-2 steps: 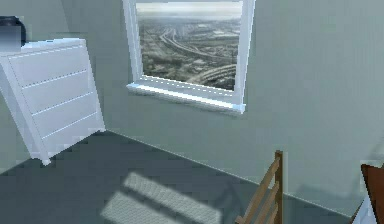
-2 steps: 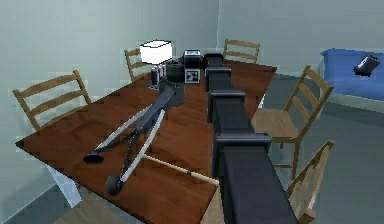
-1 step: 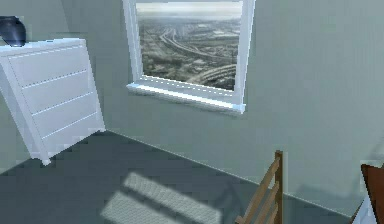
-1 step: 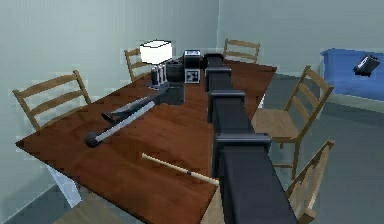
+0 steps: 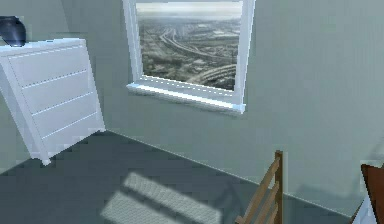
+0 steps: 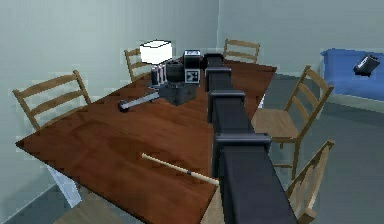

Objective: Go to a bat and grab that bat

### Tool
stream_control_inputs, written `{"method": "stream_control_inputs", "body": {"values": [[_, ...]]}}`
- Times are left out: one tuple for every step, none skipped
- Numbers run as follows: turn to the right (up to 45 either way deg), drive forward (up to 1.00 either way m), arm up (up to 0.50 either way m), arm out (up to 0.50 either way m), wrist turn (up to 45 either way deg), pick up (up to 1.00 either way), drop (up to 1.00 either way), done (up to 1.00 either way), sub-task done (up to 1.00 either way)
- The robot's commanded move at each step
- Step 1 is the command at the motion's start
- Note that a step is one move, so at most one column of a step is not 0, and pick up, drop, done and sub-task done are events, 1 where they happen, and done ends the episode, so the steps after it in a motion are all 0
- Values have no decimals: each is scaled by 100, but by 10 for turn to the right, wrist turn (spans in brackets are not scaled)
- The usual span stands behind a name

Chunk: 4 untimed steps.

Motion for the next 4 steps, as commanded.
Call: {"method": "stream_control_inputs", "body": {"values": [[0, 0, 0, 0, 450, 0, 0, 0, 0], [0, 0, 0, 0, 450, 0, 0, 0, 0], [0, 0, 0, 0, 240, 0, 0, 0, 0], [0, 0, -30, 0, 0, 0, 0, 0, 0]]}}
